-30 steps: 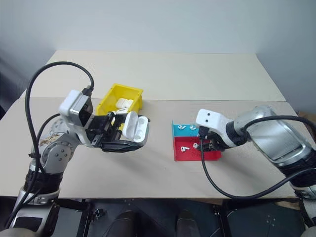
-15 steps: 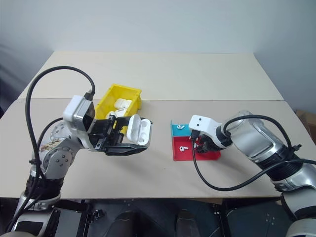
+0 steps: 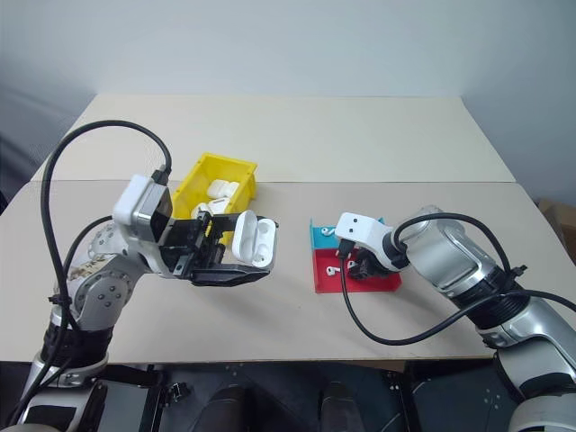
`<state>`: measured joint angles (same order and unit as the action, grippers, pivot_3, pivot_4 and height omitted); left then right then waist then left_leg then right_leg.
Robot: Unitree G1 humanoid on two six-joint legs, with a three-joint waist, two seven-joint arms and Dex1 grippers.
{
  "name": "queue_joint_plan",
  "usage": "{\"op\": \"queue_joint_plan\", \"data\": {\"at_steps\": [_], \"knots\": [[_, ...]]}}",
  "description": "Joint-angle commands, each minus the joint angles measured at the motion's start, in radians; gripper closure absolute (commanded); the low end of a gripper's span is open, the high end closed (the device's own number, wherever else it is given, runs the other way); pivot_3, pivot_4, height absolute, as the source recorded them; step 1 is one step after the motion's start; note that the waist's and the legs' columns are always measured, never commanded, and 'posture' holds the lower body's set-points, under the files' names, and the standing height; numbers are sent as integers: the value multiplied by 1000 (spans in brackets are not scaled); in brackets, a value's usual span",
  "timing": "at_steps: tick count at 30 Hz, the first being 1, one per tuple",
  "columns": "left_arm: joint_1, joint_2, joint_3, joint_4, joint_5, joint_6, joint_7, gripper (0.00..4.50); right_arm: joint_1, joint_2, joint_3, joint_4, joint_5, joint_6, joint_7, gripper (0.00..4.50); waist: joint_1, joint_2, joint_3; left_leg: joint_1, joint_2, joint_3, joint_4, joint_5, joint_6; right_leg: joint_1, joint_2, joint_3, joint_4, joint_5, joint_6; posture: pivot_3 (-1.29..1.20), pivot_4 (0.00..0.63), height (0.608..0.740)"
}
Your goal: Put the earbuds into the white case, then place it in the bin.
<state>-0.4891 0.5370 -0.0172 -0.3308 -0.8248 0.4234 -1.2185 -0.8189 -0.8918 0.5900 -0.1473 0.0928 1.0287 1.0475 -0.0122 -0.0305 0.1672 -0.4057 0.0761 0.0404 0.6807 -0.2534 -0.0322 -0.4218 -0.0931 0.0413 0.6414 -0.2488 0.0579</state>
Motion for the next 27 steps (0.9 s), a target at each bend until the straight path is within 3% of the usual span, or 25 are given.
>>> {"op": "queue_joint_plan", "data": {"at_steps": [1,16,19,22,27], "knots": [[5,5,23,-36,-13,0,10,1686,-2,3,-25,1,-16,-31,4,2336,0,0,0,0,0,0,0,0,0,0,0,0,0,0,0,0,150,740],[20,14,26,-51,-14,-2,33,1686,0,3,-1,35,-49,-85,62,2336,-1,0,0,0,0,0,0,0,0,0,0,0,0,0,0,0,150,740],[22,17,27,-53,-12,-3,36,1686,7,1,-2,34,-59,-95,76,2885,-1,0,0,0,0,0,0,0,0,0,0,0,0,0,0,0,150,740],[22,17,26,-51,-10,-6,37,1686,14,12,-16,36,-62,-100,76,3817,-1,0,0,0,0,0,0,0,0,0,0,0,0,0,0,0,150,740],[23,16,26,-50,-8,-9,36,1686,24,10,-40,25,-59,-90,66,3878,-1,0,0,1,0,0,0,0,0,1,0,0,0,0,0,0,150,740]]}}
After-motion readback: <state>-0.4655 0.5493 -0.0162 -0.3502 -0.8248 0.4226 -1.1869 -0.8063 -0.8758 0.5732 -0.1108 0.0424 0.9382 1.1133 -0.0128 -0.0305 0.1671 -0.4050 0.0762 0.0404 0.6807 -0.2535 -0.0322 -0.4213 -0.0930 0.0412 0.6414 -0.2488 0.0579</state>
